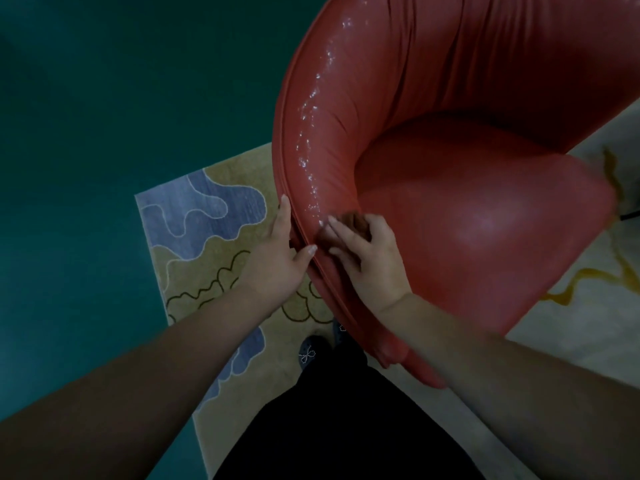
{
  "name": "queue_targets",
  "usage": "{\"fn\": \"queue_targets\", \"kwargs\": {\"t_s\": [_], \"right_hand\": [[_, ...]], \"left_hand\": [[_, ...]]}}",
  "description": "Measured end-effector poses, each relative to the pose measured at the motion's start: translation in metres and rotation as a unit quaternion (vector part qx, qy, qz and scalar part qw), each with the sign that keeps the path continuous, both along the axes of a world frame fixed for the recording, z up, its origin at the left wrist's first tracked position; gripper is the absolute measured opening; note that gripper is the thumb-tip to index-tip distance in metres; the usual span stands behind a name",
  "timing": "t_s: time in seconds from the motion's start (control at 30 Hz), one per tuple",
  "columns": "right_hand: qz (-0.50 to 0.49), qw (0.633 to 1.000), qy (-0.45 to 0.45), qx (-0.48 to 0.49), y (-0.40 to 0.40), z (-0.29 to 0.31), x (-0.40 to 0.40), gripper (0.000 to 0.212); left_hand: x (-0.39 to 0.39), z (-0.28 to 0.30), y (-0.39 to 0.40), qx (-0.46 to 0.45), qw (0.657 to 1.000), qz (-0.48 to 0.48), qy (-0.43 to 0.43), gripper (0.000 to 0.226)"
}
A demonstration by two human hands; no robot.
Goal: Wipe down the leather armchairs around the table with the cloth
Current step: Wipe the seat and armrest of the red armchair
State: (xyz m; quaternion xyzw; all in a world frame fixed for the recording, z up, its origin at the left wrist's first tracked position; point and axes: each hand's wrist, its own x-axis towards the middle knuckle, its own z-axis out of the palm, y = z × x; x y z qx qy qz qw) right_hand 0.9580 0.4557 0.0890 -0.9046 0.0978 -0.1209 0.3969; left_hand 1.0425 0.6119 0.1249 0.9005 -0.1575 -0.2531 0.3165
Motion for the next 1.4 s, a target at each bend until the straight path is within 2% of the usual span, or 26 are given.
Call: {"fn": "queue_targets", "kwargs": {"t_s": [0.07,0.27,0.4,0.5,0.73,0.97,1.2,1.4], "right_hand": [[0.000,1.000,-0.006,-0.008,0.000,-0.001,0.007,0.042],[0.045,0.999,-0.013,-0.006,-0.001,-0.008,-0.051,0.044],[0.031,0.999,-0.007,-0.022,0.002,-0.004,-0.003,0.042],[0.020,1.000,-0.007,-0.021,-0.002,-0.001,0.037,0.040],[0.035,0.999,-0.003,-0.020,0.005,0.004,-0.009,0.042],[-0.004,0.999,0.002,-0.040,0.009,0.009,0.082,0.040],[-0.017,0.998,0.011,-0.052,0.019,0.010,0.035,0.039],[-0.063,0.995,0.013,-0.074,0.013,0.015,0.109,0.038]], "left_hand": [[0.001,0.002,0.001,0.018,1.000,-0.002,-0.002,0.088],[0.018,0.008,-0.001,0.021,1.000,-0.001,0.000,0.087],[0.031,0.009,-0.004,0.039,0.999,-0.018,-0.007,0.086],[0.038,0.007,-0.005,0.019,1.000,-0.010,0.016,0.081],[0.076,0.009,-0.009,-0.026,0.996,0.006,0.081,0.073],[0.110,0.008,-0.011,-0.039,0.996,-0.011,0.084,0.069],[0.127,0.009,-0.013,-0.049,0.992,-0.045,0.104,0.071],[0.141,0.004,-0.010,-0.073,0.988,-0.073,0.115,0.077]]}}
